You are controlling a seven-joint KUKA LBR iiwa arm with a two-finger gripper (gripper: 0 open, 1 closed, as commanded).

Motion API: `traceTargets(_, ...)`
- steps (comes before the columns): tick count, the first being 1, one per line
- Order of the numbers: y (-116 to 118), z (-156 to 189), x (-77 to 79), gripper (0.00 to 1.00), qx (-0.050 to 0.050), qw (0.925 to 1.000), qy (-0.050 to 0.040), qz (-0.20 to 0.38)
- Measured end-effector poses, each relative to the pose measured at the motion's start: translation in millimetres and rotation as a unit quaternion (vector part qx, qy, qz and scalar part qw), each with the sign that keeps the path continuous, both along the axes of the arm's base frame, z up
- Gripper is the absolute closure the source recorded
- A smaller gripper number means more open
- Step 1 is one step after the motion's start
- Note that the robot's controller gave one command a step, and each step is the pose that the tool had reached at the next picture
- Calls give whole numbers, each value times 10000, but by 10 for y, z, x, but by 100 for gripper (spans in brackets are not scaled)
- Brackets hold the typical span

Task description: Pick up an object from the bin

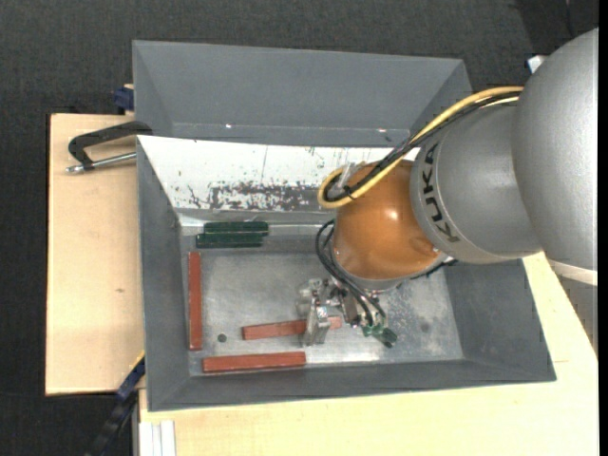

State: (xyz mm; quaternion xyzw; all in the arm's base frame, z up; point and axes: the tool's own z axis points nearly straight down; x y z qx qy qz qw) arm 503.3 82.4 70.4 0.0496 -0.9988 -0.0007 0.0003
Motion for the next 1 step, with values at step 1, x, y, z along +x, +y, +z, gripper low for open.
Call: traceTargets(1,-62,1367,-13,100,2,9998,-24,-202)
